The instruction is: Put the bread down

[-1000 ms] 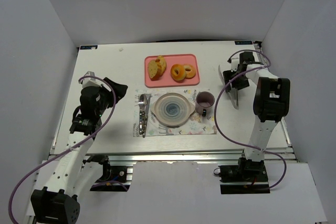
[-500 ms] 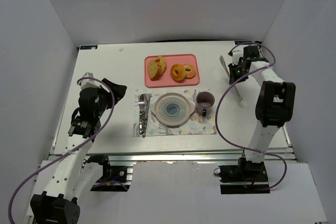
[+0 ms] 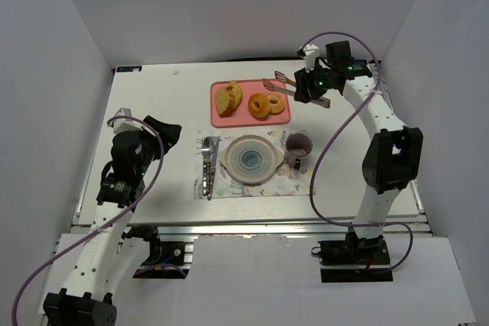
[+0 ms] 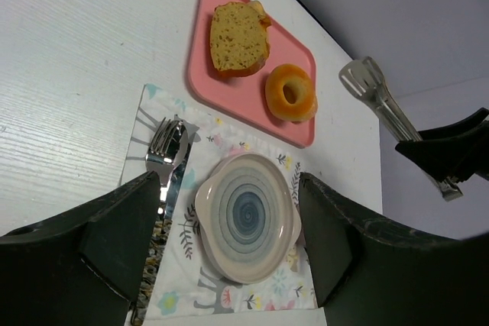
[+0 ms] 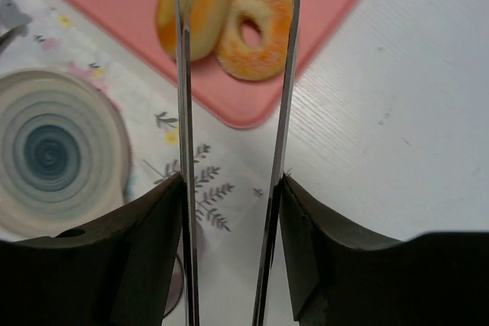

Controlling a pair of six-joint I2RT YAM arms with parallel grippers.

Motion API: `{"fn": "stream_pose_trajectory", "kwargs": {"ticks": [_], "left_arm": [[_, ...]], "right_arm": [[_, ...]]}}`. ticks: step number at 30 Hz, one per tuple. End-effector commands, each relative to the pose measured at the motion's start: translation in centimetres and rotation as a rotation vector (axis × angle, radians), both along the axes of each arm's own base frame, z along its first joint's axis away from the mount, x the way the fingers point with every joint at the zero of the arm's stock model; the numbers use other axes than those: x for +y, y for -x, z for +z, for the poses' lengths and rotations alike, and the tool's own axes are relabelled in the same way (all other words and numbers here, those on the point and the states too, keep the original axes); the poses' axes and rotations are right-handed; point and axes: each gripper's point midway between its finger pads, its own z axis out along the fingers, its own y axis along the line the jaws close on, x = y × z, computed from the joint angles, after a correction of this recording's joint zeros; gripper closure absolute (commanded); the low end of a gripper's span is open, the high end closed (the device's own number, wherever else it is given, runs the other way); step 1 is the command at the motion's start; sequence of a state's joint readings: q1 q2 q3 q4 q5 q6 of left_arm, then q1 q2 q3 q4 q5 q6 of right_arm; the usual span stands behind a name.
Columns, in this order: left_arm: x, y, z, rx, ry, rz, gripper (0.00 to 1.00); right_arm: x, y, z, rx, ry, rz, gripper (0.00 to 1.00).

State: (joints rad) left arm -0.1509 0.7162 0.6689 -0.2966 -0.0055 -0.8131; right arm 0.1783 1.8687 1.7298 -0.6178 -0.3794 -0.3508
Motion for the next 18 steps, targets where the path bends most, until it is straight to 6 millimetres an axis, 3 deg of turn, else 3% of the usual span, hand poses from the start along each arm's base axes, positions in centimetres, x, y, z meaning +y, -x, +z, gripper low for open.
{"fn": "stream_pose_trajectory", "kwargs": {"ticks": [1, 7, 18], "left_arm": [[0.5, 0.6, 1.1, -0.026, 0.002, 0.026, 0.18], [0.7, 0.9, 1.3, -0.028, 0.004, 0.038, 0.18], [0.8, 1.0, 1.3, -0.026, 0.008, 0.043, 0.18]], "right_arm": [[2.4, 0.5, 3.0, -0.044, -0.037, 0.064, 0.44], [3.4, 0.4, 2.4, -0.038, -0.019, 0.081, 0.45], [4.2, 1.4, -2.4, 0.094, 0.021, 0.059, 0.44]]}}
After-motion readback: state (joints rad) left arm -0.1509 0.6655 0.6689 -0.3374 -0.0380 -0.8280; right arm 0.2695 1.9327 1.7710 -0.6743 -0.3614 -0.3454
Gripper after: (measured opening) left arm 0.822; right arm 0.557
